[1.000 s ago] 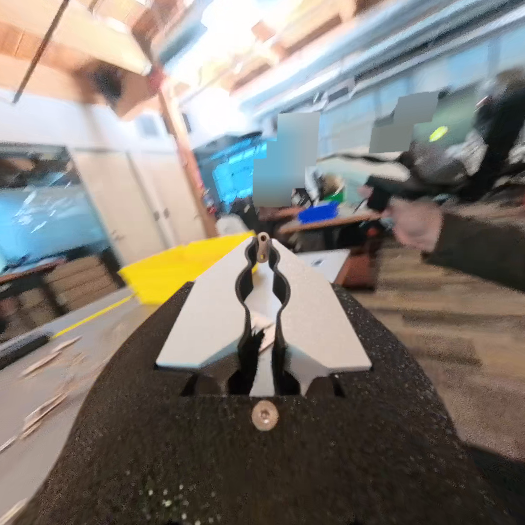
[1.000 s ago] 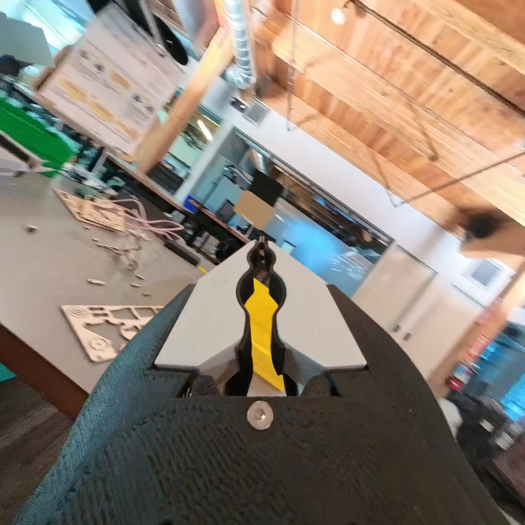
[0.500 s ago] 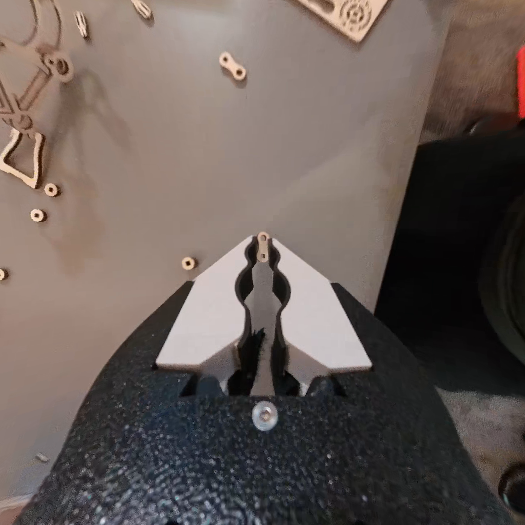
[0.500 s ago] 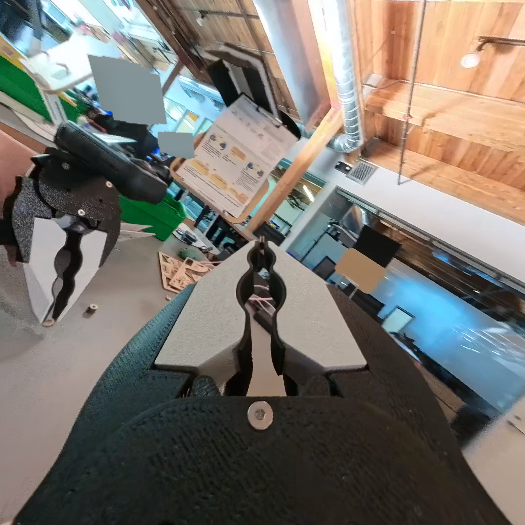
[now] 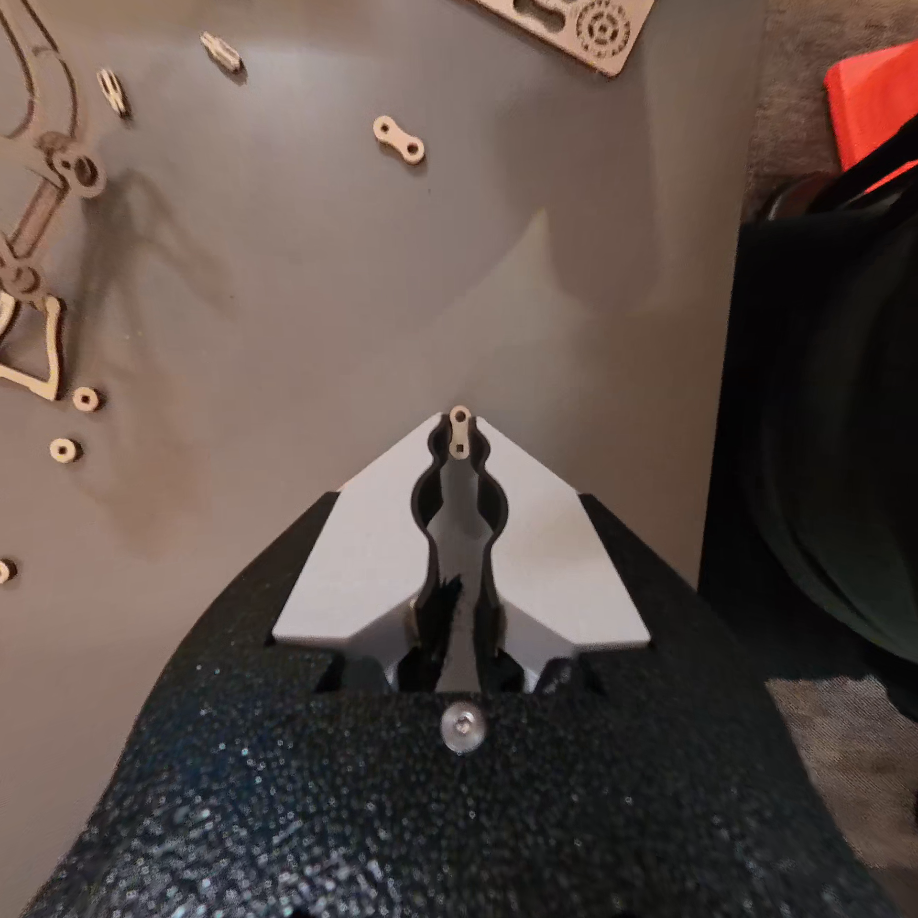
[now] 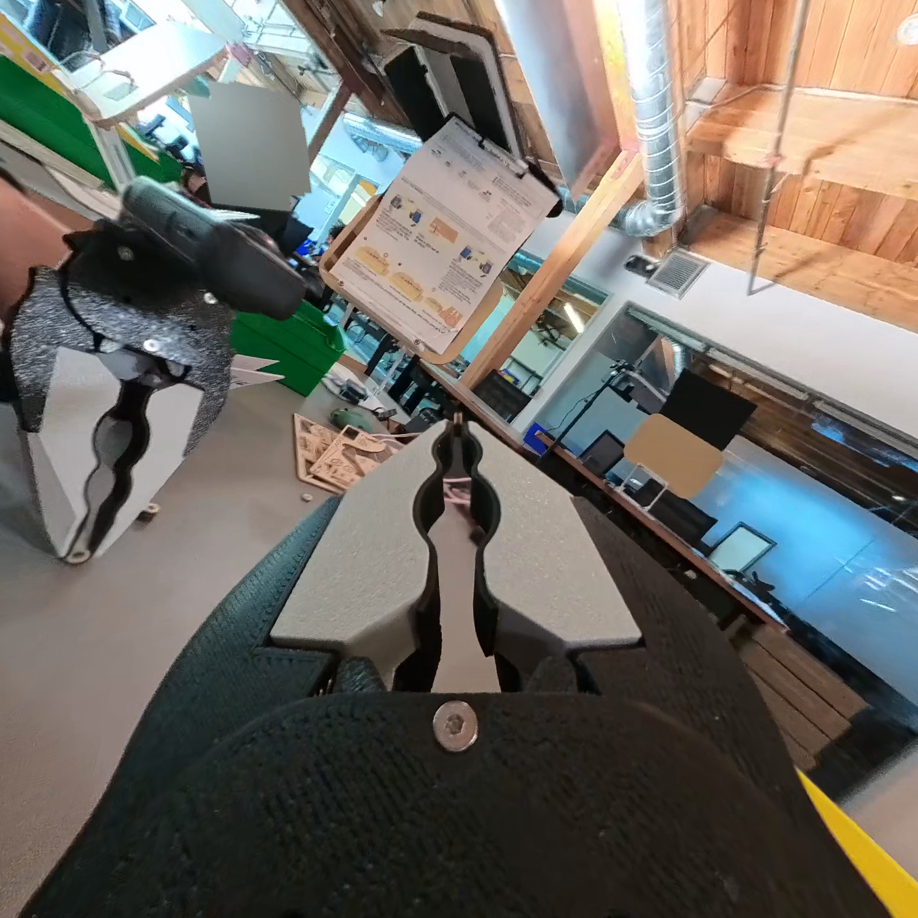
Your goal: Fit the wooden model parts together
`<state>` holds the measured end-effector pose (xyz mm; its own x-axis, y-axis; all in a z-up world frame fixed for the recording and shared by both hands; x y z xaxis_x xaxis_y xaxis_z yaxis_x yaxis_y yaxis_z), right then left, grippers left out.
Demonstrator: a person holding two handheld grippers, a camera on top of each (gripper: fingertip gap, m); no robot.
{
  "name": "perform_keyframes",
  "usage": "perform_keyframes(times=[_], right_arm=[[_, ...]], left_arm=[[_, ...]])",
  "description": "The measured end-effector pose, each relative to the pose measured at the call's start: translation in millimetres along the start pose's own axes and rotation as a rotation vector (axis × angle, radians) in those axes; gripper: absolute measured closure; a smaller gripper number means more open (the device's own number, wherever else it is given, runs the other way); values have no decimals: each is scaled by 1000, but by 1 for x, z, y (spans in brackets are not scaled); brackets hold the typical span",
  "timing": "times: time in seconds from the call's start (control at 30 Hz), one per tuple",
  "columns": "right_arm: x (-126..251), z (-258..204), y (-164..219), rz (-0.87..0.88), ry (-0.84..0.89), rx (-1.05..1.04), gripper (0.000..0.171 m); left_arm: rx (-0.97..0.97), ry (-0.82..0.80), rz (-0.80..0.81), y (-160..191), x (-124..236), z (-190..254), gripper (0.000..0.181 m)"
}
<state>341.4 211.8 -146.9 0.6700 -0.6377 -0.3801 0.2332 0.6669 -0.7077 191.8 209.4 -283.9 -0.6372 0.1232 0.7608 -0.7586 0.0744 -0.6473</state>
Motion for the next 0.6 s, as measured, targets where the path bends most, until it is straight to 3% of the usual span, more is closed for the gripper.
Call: perform_keyframes(times=[0.03, 0.2, 0.27, 0.4, 0.6], right_arm=[[3, 5, -3, 11, 30, 15, 171], [24, 31, -3, 11, 190, 54, 171], [31, 39, 3, 3, 239, 58, 171], [37, 43, 15, -32, 273, 39, 171], [41, 46, 27, -69, 305, 43, 171]], left_arm=[[-3, 8, 38, -5, -1, 2, 176], [-29, 58, 338, -67, -14, 14, 176], [-62, 107, 389, -90, -32, 19, 176], [-48, 231, 367, -109, -72, 27, 176], [-44, 278, 271, -105, -93, 24, 175]])
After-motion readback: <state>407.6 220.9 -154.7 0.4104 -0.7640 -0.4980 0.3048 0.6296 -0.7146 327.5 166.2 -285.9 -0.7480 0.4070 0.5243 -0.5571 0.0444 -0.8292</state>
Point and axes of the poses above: each gripper's, where its closed fingertips meet, x back along the fingers, y out of its underside, z = x × y across the jaws, the point moved 4 cm from there along x, back along the fingers, and after that the axes turned 10 degrees about z, right-handed, at the moved point
